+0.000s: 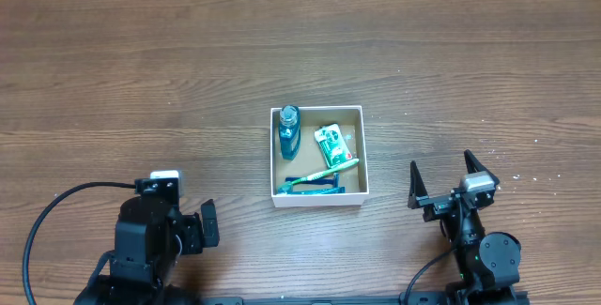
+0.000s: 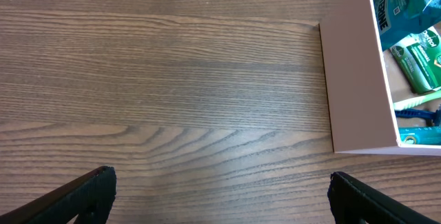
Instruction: Pack container
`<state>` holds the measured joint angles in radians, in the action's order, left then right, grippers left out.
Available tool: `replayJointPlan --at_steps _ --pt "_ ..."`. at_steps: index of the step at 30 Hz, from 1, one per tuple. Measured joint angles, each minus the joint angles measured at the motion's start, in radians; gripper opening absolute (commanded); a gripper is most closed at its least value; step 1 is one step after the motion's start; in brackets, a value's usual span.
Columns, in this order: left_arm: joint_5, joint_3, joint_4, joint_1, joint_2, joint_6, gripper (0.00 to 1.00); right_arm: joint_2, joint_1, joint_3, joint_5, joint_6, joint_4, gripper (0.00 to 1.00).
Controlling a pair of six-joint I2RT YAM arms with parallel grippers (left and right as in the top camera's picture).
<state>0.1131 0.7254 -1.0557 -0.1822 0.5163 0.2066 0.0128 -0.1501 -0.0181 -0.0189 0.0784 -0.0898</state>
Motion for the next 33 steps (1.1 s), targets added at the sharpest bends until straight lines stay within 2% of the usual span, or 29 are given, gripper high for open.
replayJointPlan --at_steps 6,11,14,18,19,20,25,27,29,33 --pt "0.002 0.0 -0.011 0.0 -0.006 0.0 1.0 0.0 0.0 0.0 0.0 0.001 0.0 1.0" --pt "0.005 -0.084 0.066 0.047 -0.157 -0.027 1.0 0.0 0.0 0.0 0.0 0.0 0.0 1.0" --pt "0.008 -0.225 0.209 0.068 -0.285 -0.061 1.0 0.0 0.0 0.0 0.0 0.001 0.001 1.0" --pt "0.009 -0.414 0.515 0.074 -0.419 -0.132 1.0 0.0 0.0 0.0 0.0 0.001 0.001 1.0" --pt "0.009 -0.449 0.582 0.074 -0.435 -0.145 1.0 0.0 0.0 0.0 0.0 0.0 0.0 1.0" --pt "0.011 -0.511 0.718 0.074 -0.459 -0.166 1.0 0.0 0.0 0.0 0.0 0.0 0.0 1.0" --pt "0.011 -0.666 1.053 0.098 -0.499 -0.21 1.0 0.0 0.0 0.0 0.0 0.0 0.0 1.0" --pt "0.011 -0.7 1.053 0.102 -0.502 -0.214 1.0 0.0 0.0 0.0 0.0 0.001 0.0 1.0" --pt "0.011 -0.715 0.989 0.109 -0.501 -0.215 1.0 0.0 0.0 0.0 0.0 0.0 0.0 1.0" --pt "0.004 -0.717 0.988 0.121 -0.502 -0.218 1.0 0.0 0.0 0.0 0.0 0.001 0.0 1.0"
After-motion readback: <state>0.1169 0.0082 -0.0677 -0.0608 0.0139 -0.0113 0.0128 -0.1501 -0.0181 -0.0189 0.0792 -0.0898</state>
